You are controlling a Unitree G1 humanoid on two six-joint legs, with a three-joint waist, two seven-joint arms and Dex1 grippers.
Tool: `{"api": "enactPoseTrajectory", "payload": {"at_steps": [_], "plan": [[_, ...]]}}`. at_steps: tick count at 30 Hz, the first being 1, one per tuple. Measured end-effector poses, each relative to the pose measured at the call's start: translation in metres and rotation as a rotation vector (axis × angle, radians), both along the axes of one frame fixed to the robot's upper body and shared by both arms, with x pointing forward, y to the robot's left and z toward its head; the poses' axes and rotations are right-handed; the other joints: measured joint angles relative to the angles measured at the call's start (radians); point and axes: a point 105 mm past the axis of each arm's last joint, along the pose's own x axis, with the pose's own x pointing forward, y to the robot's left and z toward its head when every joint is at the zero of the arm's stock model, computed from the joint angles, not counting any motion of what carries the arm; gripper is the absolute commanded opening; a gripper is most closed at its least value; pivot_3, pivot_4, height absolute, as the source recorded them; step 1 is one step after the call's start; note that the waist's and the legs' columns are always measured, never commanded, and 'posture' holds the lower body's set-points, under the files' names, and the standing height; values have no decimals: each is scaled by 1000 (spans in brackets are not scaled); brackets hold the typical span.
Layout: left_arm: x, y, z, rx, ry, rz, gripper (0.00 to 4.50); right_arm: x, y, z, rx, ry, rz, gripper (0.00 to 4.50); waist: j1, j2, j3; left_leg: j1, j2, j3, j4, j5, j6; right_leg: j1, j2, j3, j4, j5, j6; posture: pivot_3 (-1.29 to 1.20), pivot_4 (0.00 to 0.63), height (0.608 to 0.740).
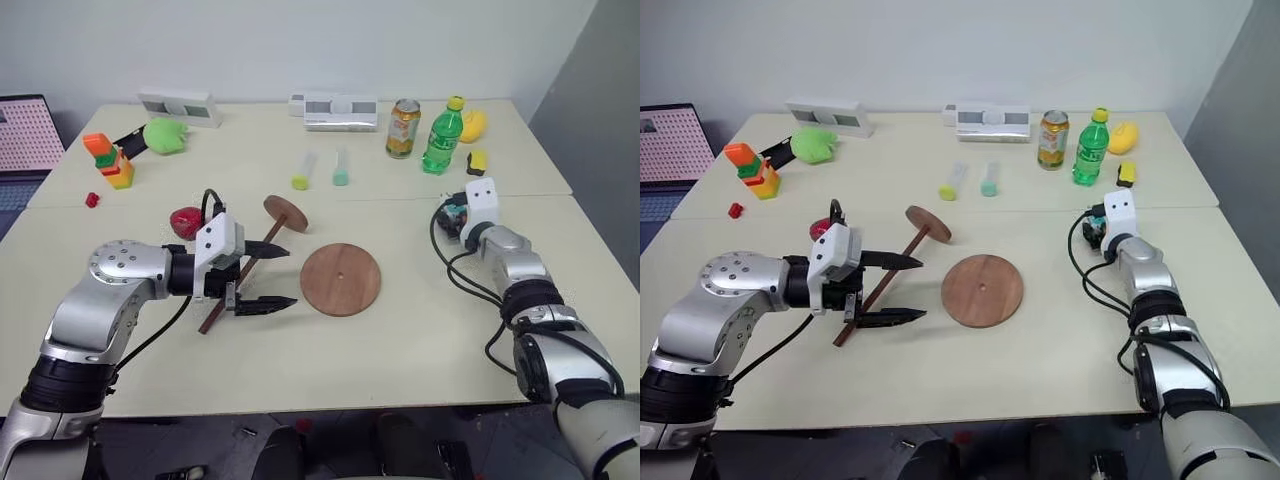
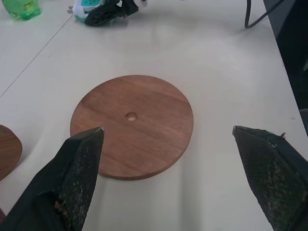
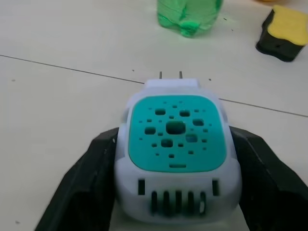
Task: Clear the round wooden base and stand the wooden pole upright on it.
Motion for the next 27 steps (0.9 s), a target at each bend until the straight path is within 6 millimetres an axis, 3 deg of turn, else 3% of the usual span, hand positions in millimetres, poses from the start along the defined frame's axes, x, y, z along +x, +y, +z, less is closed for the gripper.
{"api": "enactPoseTrajectory", "payload": {"at_steps": [2, 8, 11, 18, 21, 23, 27], "plan": [[1, 1, 0, -1, 1, 8, 4500, 0, -2, -1, 26, 0, -3, 4464, -1, 0, 0, 0, 0, 0, 0, 0, 0, 0, 0, 0, 0, 0, 0, 0, 150, 740], [3, 3, -2, -2, 6, 21, 4500, -3, -2, 5, 57, -31, 36, 4492, -2, 0, 0, 0, 0, 0, 0, 0, 0, 0, 0, 0, 0, 0, 0, 0, 150, 740], [7, 8, -2, -10, 26, 73, 4500, -17, -10, 18, 13, -99, 94, 4492, 6, 1, 0, -1, 0, -1, 1, 0, 0, -1, 0, -1, 0, 0, 0, 0, 150, 740], [17, 22, 1, -1, 19, 158, 4500, -73, 6, 80, -56, -265, 356, 4492, 15, 1, 1, -2, 0, -2, 1, 0, 0, -1, 0, -1, 1, 0, 0, 0, 150, 740], [31, 35, 2, 14, -1, 249, 4500, -107, 31, 92, -41, -238, 580, 4492, 15, 2, 1, -2, 0, -2, 2, 0, 1, -1, 0, -1, 2, 0, 0, 0, 150, 740], [52, 41, 8, 26, -27, 350, 4500, -143, 57, 90, -54, -124, 829, 4492, 21, 3, 2, -2, -1, -3, 2, 0, 1, 0, 0, -2, 2, 0, 0, 0, 150, 740], [74, 41, 8, 108, 11, 454, 4500, -161, 75, 89, -11, -4, 972, 4492, 23, 2, 2, -2, -2, -4, 3, 0, 1, 2, 0, -4, 1, 0, 0, 0, 150, 740]]}}
